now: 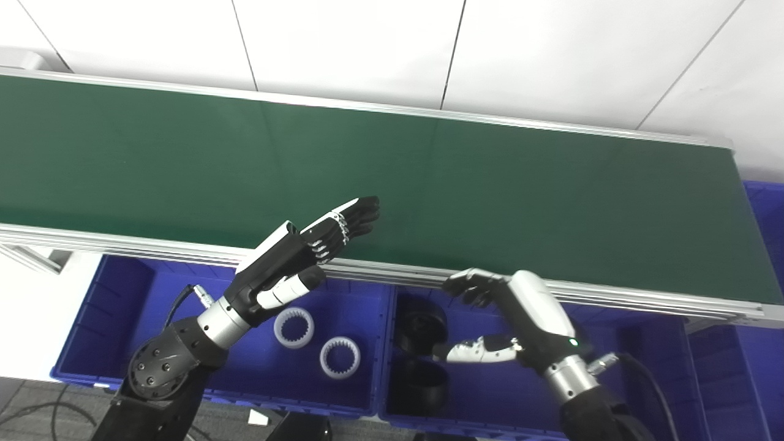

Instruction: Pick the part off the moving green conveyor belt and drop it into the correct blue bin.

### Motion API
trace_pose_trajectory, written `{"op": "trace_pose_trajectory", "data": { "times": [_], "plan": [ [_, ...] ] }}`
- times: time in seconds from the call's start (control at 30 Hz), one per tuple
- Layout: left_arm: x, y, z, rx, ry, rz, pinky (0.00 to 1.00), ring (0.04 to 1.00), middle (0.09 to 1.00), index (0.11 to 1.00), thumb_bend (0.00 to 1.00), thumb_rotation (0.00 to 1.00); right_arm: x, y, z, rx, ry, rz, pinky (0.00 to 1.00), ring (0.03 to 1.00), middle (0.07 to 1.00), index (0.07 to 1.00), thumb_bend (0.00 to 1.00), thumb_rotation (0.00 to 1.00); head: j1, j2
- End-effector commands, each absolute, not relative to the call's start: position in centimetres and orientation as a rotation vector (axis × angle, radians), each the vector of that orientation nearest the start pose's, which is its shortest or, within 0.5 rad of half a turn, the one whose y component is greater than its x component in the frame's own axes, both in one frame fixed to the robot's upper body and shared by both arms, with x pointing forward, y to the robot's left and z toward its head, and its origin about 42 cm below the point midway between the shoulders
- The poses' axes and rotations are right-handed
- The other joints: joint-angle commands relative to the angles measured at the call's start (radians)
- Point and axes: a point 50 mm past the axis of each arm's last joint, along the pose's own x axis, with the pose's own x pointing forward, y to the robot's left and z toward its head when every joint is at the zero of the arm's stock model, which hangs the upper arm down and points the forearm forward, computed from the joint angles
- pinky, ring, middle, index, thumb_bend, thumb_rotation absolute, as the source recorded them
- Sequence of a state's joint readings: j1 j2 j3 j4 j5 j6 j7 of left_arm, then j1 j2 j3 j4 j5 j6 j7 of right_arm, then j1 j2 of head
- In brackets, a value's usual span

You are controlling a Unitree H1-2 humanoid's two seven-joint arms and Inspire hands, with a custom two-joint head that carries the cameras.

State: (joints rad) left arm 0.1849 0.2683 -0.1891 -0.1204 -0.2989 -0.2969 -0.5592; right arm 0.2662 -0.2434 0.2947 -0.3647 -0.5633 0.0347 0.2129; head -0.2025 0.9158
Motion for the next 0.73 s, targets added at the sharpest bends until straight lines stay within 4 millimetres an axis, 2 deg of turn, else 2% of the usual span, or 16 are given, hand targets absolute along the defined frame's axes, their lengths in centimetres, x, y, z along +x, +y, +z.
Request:
{"op": "trace_pose_trajectory", "data": {
  "times": [0.0,0.07,0.17,0.23,0.33,0.4,0.43,0.57,0.7],
  "plan": [
    [20.9,23.0,11.0,-0.026,-0.248,-0.708,0.97,0.978,0.979,0.949,0.46,0.79,17.8,-19.5,14.6,-0.596,-0.211,0.401,0.51,0.57,0.617,0.63,0.61,0.39,0.001,0.0],
    [21.0,23.0,10.9,-0.025,-0.245,-0.708,0.97,0.978,0.978,0.947,0.47,0.78,17.3,-19.5,15.5,-0.529,-0.263,0.371,0.49,0.551,0.594,0.602,0.57,0.37,-0.003,-0.001],
    [21.1,23.0,10.8,-0.024,-0.241,-0.708,0.97,0.978,0.978,0.947,0.47,0.78,16.6,-19.3,16.1,-0.463,-0.303,0.317,0.48,0.545,0.585,0.59,0.54,0.41,-0.004,-0.003],
    [21.2,23.0,10.8,-0.019,-0.238,-0.708,0.97,0.978,0.978,0.944,0.47,0.78,16.3,-19.0,16.5,-0.422,-0.329,0.284,0.51,0.589,0.636,0.645,0.5,0.47,-0.005,-0.004],
    [21.2,23.1,10.6,-0.011,-0.237,-0.711,0.98,0.98,0.978,0.946,0.48,0.77,15.9,-18.8,16.8,-0.391,-0.338,0.274,0.65,0.712,0.745,0.757,0.5,0.7,-0.005,-0.004],
    [21.2,23.2,10.4,-0.001,-0.243,-0.714,0.98,0.98,0.977,0.947,0.48,0.78,15.7,-18.5,16.9,-0.371,-0.34,0.286,0.73,0.794,0.821,0.82,0.48,0.79,-0.006,-0.002],
    [21.2,23.3,10.3,0.003,-0.243,-0.714,0.99,0.98,0.977,0.947,0.48,0.78,15.6,-18.3,16.9,-0.366,-0.34,0.294,0.74,0.805,0.831,0.828,0.48,0.8,-0.006,-0.002],
    [20.3,23.7,10.3,0.011,-0.229,-0.716,0.96,0.974,0.977,0.951,0.48,0.77,15.1,-17.6,16.0,-0.296,-0.316,0.341,0.87,0.929,0.947,0.932,0.48,0.94,0.0,0.001],
    [19.1,24.6,10.4,0.023,-0.208,-0.723,0.96,0.982,0.982,0.96,0.47,0.78,14.6,-17.0,15.4,-0.263,-0.297,0.364,0.95,0.983,0.993,0.974,0.49,0.96,0.004,0.006]
  ]
}}
